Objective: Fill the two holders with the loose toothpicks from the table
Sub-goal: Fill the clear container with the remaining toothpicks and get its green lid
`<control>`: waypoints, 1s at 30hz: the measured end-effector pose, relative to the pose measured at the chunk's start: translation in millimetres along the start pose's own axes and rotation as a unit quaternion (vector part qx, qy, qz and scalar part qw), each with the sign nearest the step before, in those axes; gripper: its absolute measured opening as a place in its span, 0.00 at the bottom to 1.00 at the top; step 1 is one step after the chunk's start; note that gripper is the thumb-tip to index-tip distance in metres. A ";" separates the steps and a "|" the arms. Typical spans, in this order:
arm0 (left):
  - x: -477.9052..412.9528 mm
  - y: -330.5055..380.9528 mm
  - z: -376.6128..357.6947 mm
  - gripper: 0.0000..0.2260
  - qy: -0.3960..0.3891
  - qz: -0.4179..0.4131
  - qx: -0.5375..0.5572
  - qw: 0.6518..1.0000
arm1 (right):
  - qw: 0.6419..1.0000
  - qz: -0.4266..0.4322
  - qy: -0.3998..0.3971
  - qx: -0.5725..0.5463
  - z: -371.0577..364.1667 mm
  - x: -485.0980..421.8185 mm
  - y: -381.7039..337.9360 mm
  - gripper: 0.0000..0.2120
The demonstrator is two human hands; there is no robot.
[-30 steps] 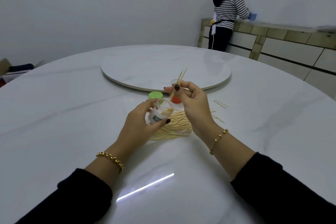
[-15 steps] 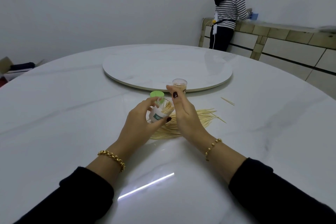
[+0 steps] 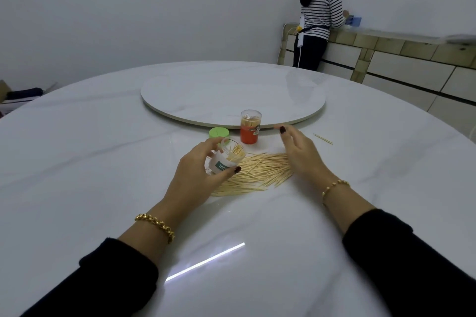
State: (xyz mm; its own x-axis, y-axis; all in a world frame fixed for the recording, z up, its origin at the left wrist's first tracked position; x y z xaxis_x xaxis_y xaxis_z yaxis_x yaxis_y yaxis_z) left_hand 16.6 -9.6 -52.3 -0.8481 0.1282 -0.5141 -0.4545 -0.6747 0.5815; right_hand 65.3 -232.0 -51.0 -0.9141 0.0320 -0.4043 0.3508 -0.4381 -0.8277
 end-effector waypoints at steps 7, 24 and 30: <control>-1.0 2.7 -3.6 0.26 0.003 0.003 0.011 1.000 | 0.983 -0.072 0.010 0.167 53.8 -18.2 70.0 0.16; -0.9 6.2 -7.3 0.28 -0.004 -0.007 -0.003 1.000 | 0.973 -0.130 -0.054 0.180 40.0 -7.5 75.8 0.20; -0.3 6.1 -3.5 0.28 0.002 -0.004 -0.009 1.000 | 0.981 -0.076 -0.108 0.141 0.7 2.4 46.5 0.18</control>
State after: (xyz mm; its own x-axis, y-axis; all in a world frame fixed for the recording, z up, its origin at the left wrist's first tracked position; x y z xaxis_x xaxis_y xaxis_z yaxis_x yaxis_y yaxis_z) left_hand 15.0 -16.4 -50.7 -0.8433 0.1316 -0.5211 -0.4566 -0.6870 0.5653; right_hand 79.2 -253.0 -90.2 -0.9840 -0.0607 -0.1677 0.1643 -0.6744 -0.7199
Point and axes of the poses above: each hand's wrist, its own x-axis away from the middle knuckle, its own z-axis out of the back of the hand, y = z × x, the point moved 10 cm from there along -x, towards the middle knuckle, and after that the axes turned 9 degrees about -x, right-handed, at the moved point
